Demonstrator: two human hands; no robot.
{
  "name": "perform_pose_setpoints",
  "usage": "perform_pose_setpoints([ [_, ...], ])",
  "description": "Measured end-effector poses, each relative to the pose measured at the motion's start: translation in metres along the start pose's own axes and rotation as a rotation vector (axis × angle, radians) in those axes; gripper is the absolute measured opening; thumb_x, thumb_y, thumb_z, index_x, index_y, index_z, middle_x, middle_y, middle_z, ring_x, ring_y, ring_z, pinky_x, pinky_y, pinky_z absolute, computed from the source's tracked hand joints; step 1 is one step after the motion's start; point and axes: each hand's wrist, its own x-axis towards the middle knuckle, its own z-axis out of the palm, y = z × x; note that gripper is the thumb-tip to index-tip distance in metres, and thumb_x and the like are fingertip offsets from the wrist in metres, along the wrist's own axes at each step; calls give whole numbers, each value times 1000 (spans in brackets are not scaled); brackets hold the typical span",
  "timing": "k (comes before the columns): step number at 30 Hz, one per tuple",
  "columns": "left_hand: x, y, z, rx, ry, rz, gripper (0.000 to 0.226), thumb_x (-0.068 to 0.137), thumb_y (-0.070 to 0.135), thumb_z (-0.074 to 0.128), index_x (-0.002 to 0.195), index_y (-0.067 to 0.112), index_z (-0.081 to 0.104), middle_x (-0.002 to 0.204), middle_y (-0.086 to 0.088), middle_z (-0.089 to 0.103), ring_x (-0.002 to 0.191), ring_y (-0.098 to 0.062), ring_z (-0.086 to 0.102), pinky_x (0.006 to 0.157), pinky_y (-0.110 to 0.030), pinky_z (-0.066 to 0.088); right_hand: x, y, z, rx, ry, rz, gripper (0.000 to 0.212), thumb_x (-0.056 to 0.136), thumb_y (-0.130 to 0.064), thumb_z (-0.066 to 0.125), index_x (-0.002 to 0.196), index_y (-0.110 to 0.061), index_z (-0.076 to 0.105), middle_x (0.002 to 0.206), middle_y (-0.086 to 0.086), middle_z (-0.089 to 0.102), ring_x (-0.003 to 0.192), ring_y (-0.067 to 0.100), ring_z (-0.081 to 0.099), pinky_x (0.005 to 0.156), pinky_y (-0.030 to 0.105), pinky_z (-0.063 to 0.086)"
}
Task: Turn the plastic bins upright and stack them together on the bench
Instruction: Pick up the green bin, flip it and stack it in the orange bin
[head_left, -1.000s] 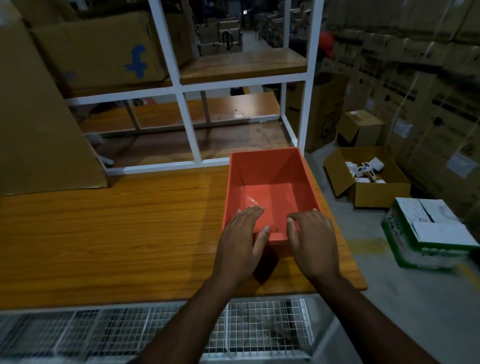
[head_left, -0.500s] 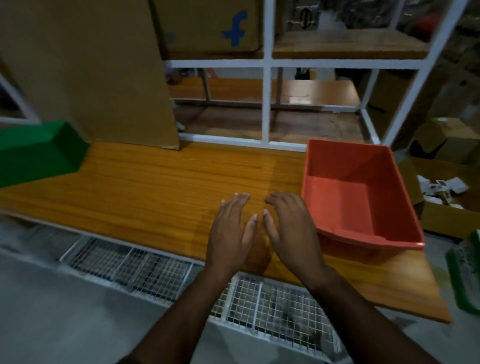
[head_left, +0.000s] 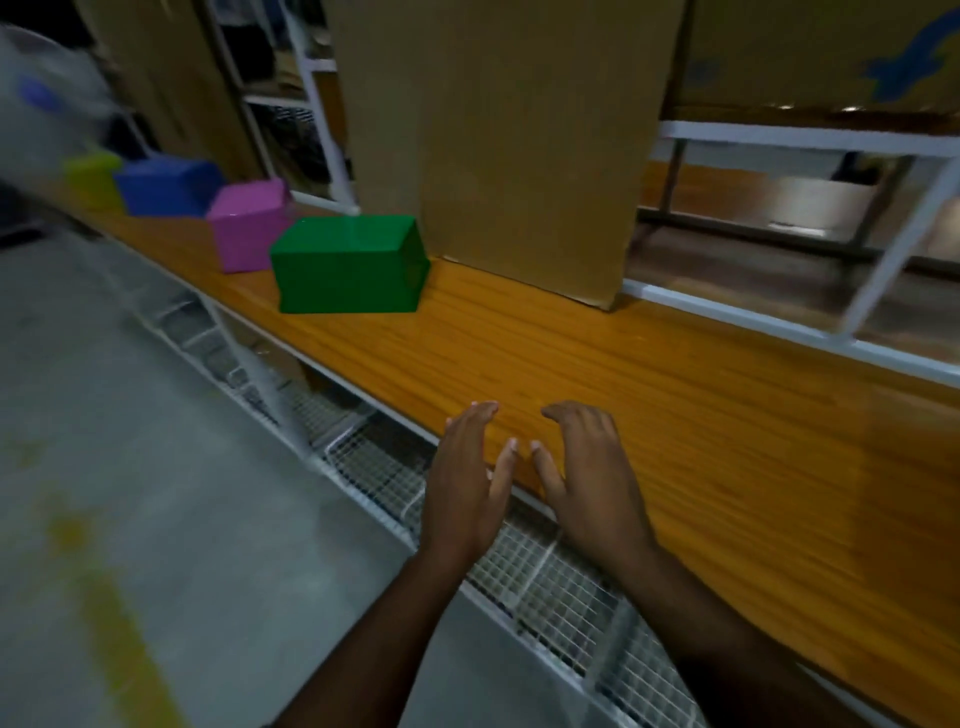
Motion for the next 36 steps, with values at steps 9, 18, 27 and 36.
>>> perform_pose_setpoints([
  [9,55,-105,-92,46,115,-128,48,102,44,45,146,23,43,149,3,48,140,-12,40,110,-45,40,83,-81,99,163,-66,-42,39,99,-37,48,134,-19,45,133,-3,50,124,11,39,93,24,34],
  [18,151,-201,-129,81,207,-177,50,101,45,46,146,24,42,148,4,48,138,-12,42,109,-39,43,214,-105,203,258,-46,-38,40,97,-33,53,133,-16,48,131,2,52,122,15,42,93,24,33],
  [27,302,-288,-174,191,283,-198,50,101,38,50,146,18,43,144,-3,51,131,-17,48,103,-34,44,356,-127,285,299,-25,-30,44,95,-30,56,136,-14,47,134,6,48,126,19,42,96,31,40],
  [36,406,-365,-188,125,278,-205,48,99,28,57,142,13,44,135,-5,53,121,-10,45,97,-22,35,440,-114,330,37,83,110,43,93,-36,55,130,-13,54,133,10,49,126,25,38,104,42,39],
])
